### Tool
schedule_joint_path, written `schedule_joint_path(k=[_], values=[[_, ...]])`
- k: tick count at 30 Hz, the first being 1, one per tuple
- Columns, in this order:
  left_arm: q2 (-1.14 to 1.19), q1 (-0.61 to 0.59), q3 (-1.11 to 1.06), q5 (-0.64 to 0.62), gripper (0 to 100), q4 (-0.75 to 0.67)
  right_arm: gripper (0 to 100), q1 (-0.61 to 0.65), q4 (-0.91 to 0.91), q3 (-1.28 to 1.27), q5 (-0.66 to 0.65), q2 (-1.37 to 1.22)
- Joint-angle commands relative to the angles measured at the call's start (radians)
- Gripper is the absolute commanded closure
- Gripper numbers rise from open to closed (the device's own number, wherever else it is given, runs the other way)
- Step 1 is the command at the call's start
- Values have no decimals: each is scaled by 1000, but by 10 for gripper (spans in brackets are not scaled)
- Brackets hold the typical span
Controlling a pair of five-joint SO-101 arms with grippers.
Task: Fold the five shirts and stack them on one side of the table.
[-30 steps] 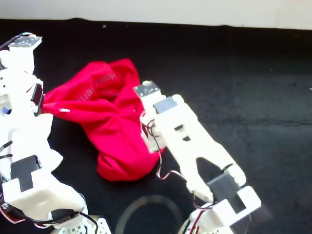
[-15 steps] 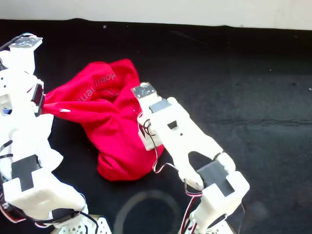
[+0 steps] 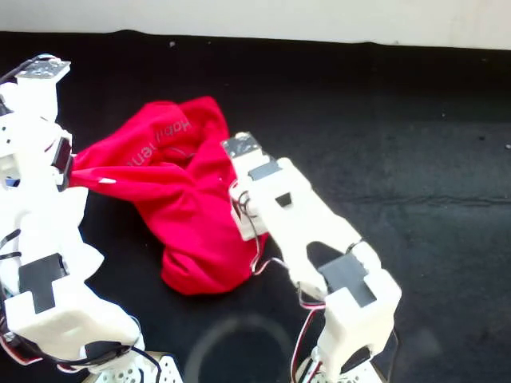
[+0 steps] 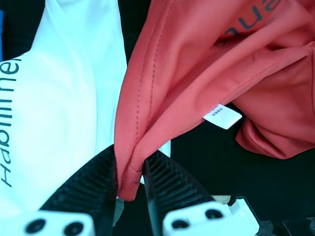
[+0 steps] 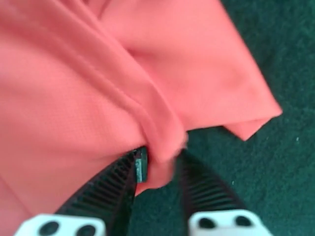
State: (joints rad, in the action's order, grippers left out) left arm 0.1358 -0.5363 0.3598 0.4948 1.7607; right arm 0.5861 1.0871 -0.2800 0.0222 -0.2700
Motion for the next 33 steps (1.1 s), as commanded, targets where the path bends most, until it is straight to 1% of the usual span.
schedule_joint_path(k=[1, 6, 11, 15, 17, 19, 23, 25, 29, 33], values=[[-50, -5, 2, 8, 992, -8, 991, -59, 7, 79, 3, 2], [-50, 21, -58, 8, 992, -8, 993, -199, 134, 213, 0, 25], [-50, 101, -150, 5, 992, -9, 993, -343, 225, 329, -12, 183], [-61, 193, -148, 3, 992, -9, 993, -426, 255, 384, -178, 349], [-62, 234, -93, -12, 992, -3, 993, -472, 248, 407, -236, 426], [-62, 254, -7, -75, 992, -2, 993, -518, 248, 447, -272, 481], [-62, 260, 203, -219, 992, 0, 993, -610, 246, 576, -299, 539], [-64, 260, 300, -262, 992, 2, 993, -645, 246, 668, -302, 542], [-120, 262, 433, -279, 992, 2, 993, -668, 246, 820, -319, 542], [-229, 302, 478, -278, 992, 2, 993, -677, 246, 931, -318, 552]])
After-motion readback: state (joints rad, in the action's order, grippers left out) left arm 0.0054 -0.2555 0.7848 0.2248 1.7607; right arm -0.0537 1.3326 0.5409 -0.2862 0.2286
